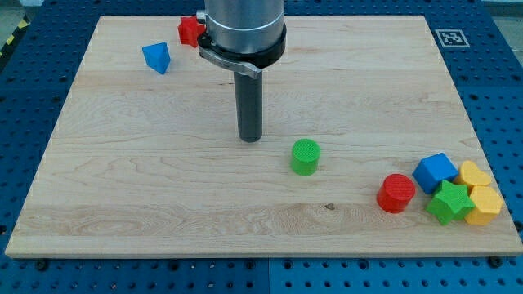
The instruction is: Place the green circle towards the left side of the blue cube
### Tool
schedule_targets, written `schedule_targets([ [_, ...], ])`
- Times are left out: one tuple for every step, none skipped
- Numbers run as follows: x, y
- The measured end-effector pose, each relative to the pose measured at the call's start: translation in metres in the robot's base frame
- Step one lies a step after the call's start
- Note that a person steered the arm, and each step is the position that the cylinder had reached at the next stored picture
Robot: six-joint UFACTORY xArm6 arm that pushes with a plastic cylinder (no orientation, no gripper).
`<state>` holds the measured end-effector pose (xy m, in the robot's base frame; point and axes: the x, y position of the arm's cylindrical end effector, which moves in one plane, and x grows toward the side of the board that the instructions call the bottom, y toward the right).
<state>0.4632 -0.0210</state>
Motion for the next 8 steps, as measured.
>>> schedule_targets([
  [0.008, -0.001],
  [0.027, 0.0],
  [0.034, 0.032],
  [0.034, 0.099],
  [0.034, 0.146],
  [0.034, 0.134],
  [0.041, 0.116],
  [0.054, 0.132],
])
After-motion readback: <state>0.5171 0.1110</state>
